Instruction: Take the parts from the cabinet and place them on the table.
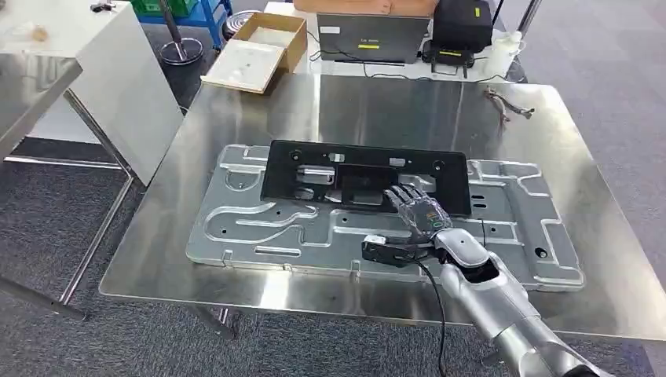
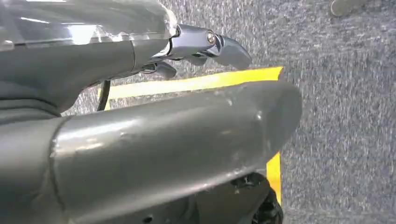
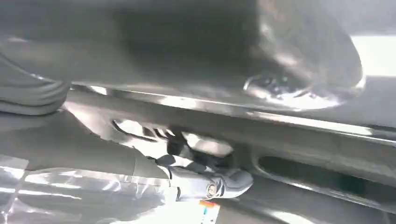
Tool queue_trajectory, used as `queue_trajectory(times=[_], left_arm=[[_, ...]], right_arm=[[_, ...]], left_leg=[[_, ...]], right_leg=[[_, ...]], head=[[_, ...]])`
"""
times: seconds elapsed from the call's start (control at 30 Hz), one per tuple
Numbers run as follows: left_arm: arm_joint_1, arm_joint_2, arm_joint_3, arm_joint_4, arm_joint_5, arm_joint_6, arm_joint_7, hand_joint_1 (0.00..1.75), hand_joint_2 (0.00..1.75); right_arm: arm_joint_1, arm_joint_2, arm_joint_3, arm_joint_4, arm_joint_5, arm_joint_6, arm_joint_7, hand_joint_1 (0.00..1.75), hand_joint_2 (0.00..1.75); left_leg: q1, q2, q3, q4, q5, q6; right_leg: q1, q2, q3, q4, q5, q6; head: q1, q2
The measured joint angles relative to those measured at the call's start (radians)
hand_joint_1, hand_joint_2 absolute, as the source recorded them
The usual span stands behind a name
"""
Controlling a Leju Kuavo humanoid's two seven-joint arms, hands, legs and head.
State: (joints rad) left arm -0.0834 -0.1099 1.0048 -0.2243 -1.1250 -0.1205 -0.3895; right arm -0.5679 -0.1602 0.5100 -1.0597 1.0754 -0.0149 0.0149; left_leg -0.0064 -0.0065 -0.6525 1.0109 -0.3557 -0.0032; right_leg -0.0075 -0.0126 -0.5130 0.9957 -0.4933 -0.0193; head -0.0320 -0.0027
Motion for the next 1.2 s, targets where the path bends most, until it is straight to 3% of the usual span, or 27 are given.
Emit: queue_trajectory(times=[0.03, 0.07, 0.13, 0.17, 0.2, 0.23, 0.27, 0.3, 0.33, 0.37, 0.4, 0.43, 0.5, 0.53, 0.57, 0.63, 0.7, 0.73, 0.77, 0.83, 0.9, 0.93, 1.0, 1.03, 1.07, 1.13, 1.2], left_arm=[[-0.002, 0.0, 0.001, 0.0, 0.0, 0.0, 0.0, 0.0, 0.0], [0.0, 0.0, 0.002, 0.0, 0.0, 0.0, 0.0, 0.0, 0.0], [0.0, 0.0, 0.005, 0.0, -0.001, 0.0, 0.0, 0.0, 0.0], [0.0, 0.0, 0.006, 0.0, -0.001, 0.0, 0.0, 0.0, 0.0], [0.0, 0.0, 0.006, 0.0, -0.001, 0.004, 0.0, 0.0, 0.0], [0.0, 0.0, 0.007, 0.0, -0.003, 0.009, 0.0, 0.0, 0.0], [0.0, 0.001, 0.008, 0.0, -0.005, 0.016, 0.0, 0.0, 0.0], [0.0, 0.002, 0.008, 0.0, -0.006, 0.019, 0.0, 0.0, 0.0], [-0.001, 0.002, 0.008, 0.0, -0.006, 0.022, 0.0, 0.0, 0.0], [-0.004, 0.003, 0.009, 0.0, -0.007, 0.024, -0.001, 0.0, 0.0], [-0.007, 0.003, 0.01, 0.0, -0.009, 0.028, -0.003, 0.0, 0.0], [-0.007, 0.003, 0.01, 0.0, -0.009, 0.03, -0.003, 0.0, 0.0], [-0.004, 0.003, 0.013, 0.0, -0.01, 0.033, -0.003, 0.0, 0.0], [-0.004, 0.003, 0.014, 0.0, -0.01, 0.033, -0.004, 0.0, 0.0], [-0.004, 0.003, 0.014, 0.0, -0.01, 0.033, -0.005, 0.0, 0.0], [-0.005, 0.003, 0.015, 0.0, -0.013, 0.034, -0.006, 0.0, 0.0], [-0.002, 0.003, 0.016, 0.0, -0.014, 0.035, -0.007, 0.0, 0.0], [-0.001, 0.003, 0.016, 0.0, -0.015, 0.035, -0.007, 0.0, 0.0], [0.0, 0.003, 0.017, 0.0, -0.015, 0.035, -0.007, 0.0, 0.0], [0.0, 0.002, 0.018, 0.0, -0.016, 0.035, -0.007, 0.0, 0.0], [-0.003, 0.002, 0.023, 0.0, -0.017, 0.035, -0.007, 0.0, 0.0], [-0.003, 0.002, 0.024, 0.0, -0.017, 0.035, -0.008, 0.0, 0.0], [-0.002, 0.002, 0.024, 0.0, -0.017, 0.035, -0.008, 0.0, 0.0], [-0.001, 0.001, 0.025, 0.0, -0.017, 0.033, -0.009, 0.0, 0.0], [-0.001, -0.001, 0.026, 0.0, -0.016, 0.032, -0.01, 0.0, 0.0], [-0.001, -0.002, 0.033, 0.0, -0.015, 0.028, -0.012, 0.0, 0.0], [0.0, -0.002, 0.04, 0.0, -0.015, 0.024, -0.015, 0.0, 0.0]], right_arm=[[-0.001, 0.0, 0.001, 0.0, 0.0, 0.001, 0.0, 0.0, 0.0], [-0.001, 0.0, 0.001, 0.0, 0.0, 0.001, -0.002, 0.0, 0.0], [-0.001, 0.0, 0.001, 0.0, 0.0, 0.0, -0.003, 0.0, 0.0], [0.0, 0.0, 0.001, 0.0, 0.0, 0.0, -0.003, 0.0, 0.0], [0.001, 0.0, 0.002, 0.002, 0.0, -0.002, -0.003, 0.0, 0.0], [0.001, 0.0, 0.002, 0.002, 0.002, -0.002, -0.002, 0.0, 0.0], [0.001, 0.0, 0.002, 0.003, 0.003, -0.003, 0.0, 0.0, 0.0], [0.001, 0.0, 0.002, 0.003, 0.004, -0.004, 0.0, 0.0, 0.0], [0.001, 0.0, 0.002, 0.003, 0.006, -0.005, 0.0, 0.0, 0.0], [0.0, 0.0, 0.001, 0.001, 0.01, -0.009, 0.002, 0.0, 0.0], [0.0, 0.0, 0.001, 0.001, 0.017, -0.012, 0.002, 0.0, 0.0], [0.001, 0.0, 0.001, 0.002, 0.024, -0.018, 0.005, 0.0, 0.0], [0.006, 0.0, 0.002, -0.007, 0.047, -0.034, 0.008, 0.0, 0.0], [0.008, 0.0, 0.002, -0.015, 0.058, -0.042, 0.009, 0.0, 0.0], [0.009, 0.0, 0.001, -0.027, 0.064, -0.042, 0.01, 0.0, 0.0], [0.016, 0.007, 0.002, -0.06, 0.086, -0.042, 0.015, 0.0, 0.0], [0.027, 0.013, 0.006, -0.093, 0.123, -0.043, 0.025, 0.0, 0.0], [0.033, 0.013, 0.013, -0.119, 0.149, -0.045, 0.03, 0.0, 0.0], [0.036, 0.013, 0.02, -0.146, 0.169, -0.047, 0.035, 0.0, 0.0], [0.034, 0.013, 0.035, -0.208, 0.204, -0.057, 0.043, 0.0, 0.0], [0.033, 0.013, 0.051, -0.264, 0.221, -0.058, 0.048, 0.0, 0.0], [0.037, 0.013, 0.058, -0.291, 0.23, -0.061, 0.05, 0.0, 0.0], [0.044, 0.013, 0.069, -0.333, 0.243, -0.068, 0.05, 0.0, 0.0], [0.045, 0.003, 0.082, -0.373, 0.253, -0.071, 0.048, 0.0, 0.0], [0.045, -0.007, 0.093, -0.402, 0.256, -0.076, 0.048, 0.0, 0.0], [0.052, -0.025, 0.117, -0.445, 0.265, -0.078, 0.052, 0.0, 0.0], [0.074, -0.042, 0.144, -0.477, 0.272, -0.079, 0.059, 0.0, 0.0]], left_leg=[[0.005, 0.0, -0.013, 0.018, -0.037, -0.006], [0.006, 0.0, -0.033, 0.065, -0.099, -0.011], [0.012, 0.001, -0.069, 0.207, -0.202, -0.021], [0.013, 0.001, -0.083, 0.274, -0.216, -0.026], [0.014, 0.001, -0.084, 0.309, -0.2, -0.029], [0.017, 0.001, -0.068, 0.31, -0.16, -0.031], [0.019, 0.001, -0.028, 0.265, -0.115, -0.033], [0.02, 0.001, 0.028, 0.191, -0.092, -0.032], [0.021, -0.002, 0.098, 0.096, -0.099, -0.029], [0.015, -0.003, 0.152, 0.018, -0.135, -0.024], [0.014, -0.002, 0.164, -0.014, -0.153, -0.011], [0.013, -0.001, 0.155, -0.014, -0.152, -0.005], [0.015, 0.001, 0.152, -0.02, -0.141, 0.012], [0.019, 0.007, 0.156, -0.027, -0.13, 0.021], [0.018, 0.009, 0.148, -0.027, -0.124, 0.029], [0.018, 0.012, 0.134, -0.025, -0.115, 0.035], [0.018, 0.012, 0.124, -0.022, -0.111, 0.034], [0.018, 0.012, 0.121, -0.021, -0.11, 0.033], [0.018, 0.011, 0.121, -0.017, -0.111, 0.031], [0.019, 0.011, 0.121, -0.006, -0.12, 0.018], [0.012, 0.012, 0.107, 0.013, -0.127, 0.005], [0.012, 0.012, 0.099, 0.013, -0.124, -0.002], [0.016, 0.013, 0.099, 0.008, -0.123, -0.011], [0.019, 0.011, 0.094, 0.016, -0.139, -0.018], [0.019, 0.01, 0.087, 0.043, -0.164, -0.022], [0.019, 0.01, 0.03, 0.176, -0.239, -0.027], [0.019, 0.01, -0.023, 0.297, -0.28, -0.028]], right_leg=[[-0.002, -0.004, -0.012, -0.003, 0.013, -0.006], [-0.002, -0.005, -0.027, -0.004, 0.023, -0.015], [-0.001, -0.006, -0.054, -0.004, 0.041, -0.018], [0.0, -0.007, -0.068, -0.002, 0.051, -0.016], [-0.001, -0.008, -0.081, -0.001, 0.06, -0.015], [-0.001, -0.009, -0.094, 0.001, 0.068, -0.012], [-0.002, -0.009, -0.106, 0.004, 0.076, -0.009], [-0.003, -0.008, -0.115, 0.007, 0.081, -0.005], [-0.003, -0.008, -0.119, 0.012, 0.085, 0.0], [0.001, -0.007, -0.125, 0.017, 0.088, 0.004], [0.001, -0.007, -0.126, 0.019, 0.094, 0.011], [0.001, -0.007, -0.126, 0.019, 0.1, 0.017], [0.002, -0.007, -0.127, 0.012, 0.112, 0.032], [-0.005, -0.003, -0.135, 0.027, 0.097, 0.035], [-0.005, 0.001, -0.154, 0.064, 0.058, 0.036], [-0.007, 0.003, -0.216, 0.22, -0.032, 0.04], [-0.01, 0.003, -0.257, 0.333, -0.068, 0.044], [-0.013, 0.003, -0.246, 0.322, -0.051, 0.046], [-0.017, 0.003, -0.212, 0.268, -0.016, 0.046], [-0.021, 0.0, -0.123, 0.1, 0.068, 0.045], [-0.014, 0.002, -0.103, 0.051, 0.051, 0.038], [-0.013, 0.002, -0.109, 0.052, 0.04, 0.027], [-0.008, 0.004, -0.112, 0.051, 0.038, 0.018], [-0.015, 0.002, -0.107, 0.043, 0.046, 0.006], [-0.013, 0.0, -0.105, 0.042, 0.046, 0.005], [-0.011, -0.001, -0.105, 0.042, 0.047, 0.001], [-0.005, -0.003, -0.106, 0.043, 0.046, -0.001]], head=[[0.0, 0.0], [0.0, 0.0], [0.0, 0.0], [0.0, 0.0], [0.0, 0.0], [0.0, 0.0], [-0.001, 0.0], [0.0, 0.0], [-0.001, 0.0], [0.0, 0.0], [0.0, 0.0], [0.0, 0.0], [0.0, 0.0], [0.0, 0.0], [0.0, 0.0], [0.0, 0.0], [0.0, 0.0], [0.0, 0.0], [0.0, 0.0], [0.0, 0.0], [-0.001, 0.0], [-0.001, 0.0], [-0.001, 0.0], [0.0, 0.0], [0.0, 0.0], [0.0, 0.0], [0.0, 0.0]])
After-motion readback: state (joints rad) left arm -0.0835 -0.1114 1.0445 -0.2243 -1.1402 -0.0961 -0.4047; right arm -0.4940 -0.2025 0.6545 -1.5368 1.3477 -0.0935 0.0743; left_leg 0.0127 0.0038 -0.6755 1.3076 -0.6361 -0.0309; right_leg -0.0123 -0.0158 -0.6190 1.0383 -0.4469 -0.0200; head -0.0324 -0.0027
